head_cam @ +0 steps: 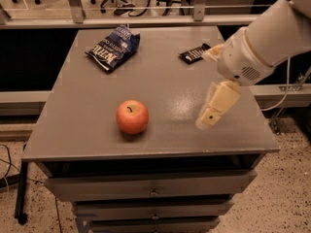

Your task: Pick apple

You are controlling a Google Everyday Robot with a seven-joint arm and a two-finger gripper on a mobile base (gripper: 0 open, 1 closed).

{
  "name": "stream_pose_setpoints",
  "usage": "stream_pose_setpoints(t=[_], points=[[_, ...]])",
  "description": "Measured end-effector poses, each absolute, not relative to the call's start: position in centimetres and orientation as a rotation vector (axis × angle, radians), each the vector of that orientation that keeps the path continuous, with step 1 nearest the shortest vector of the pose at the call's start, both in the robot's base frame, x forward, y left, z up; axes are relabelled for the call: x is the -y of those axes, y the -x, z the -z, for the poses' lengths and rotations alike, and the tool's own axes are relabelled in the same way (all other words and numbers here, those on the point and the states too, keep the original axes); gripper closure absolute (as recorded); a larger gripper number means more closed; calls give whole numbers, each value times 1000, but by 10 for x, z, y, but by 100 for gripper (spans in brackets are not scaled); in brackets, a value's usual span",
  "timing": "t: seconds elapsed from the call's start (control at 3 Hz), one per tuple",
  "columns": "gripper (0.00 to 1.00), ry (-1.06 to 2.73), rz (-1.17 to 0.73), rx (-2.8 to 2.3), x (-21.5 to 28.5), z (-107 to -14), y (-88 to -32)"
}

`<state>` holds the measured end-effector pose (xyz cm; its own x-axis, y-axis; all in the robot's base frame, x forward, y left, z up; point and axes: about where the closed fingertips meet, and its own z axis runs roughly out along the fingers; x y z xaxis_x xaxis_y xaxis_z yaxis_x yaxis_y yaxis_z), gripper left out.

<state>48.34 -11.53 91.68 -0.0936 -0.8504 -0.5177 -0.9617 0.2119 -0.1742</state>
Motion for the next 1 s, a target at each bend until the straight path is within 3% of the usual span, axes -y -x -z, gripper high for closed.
stream_pose_setpoints(t=[0.67,1.0], points=[[0,1566,-593,-1744,9,-879,-508],[0,1526,-671,-1710,-13,-861,-511]])
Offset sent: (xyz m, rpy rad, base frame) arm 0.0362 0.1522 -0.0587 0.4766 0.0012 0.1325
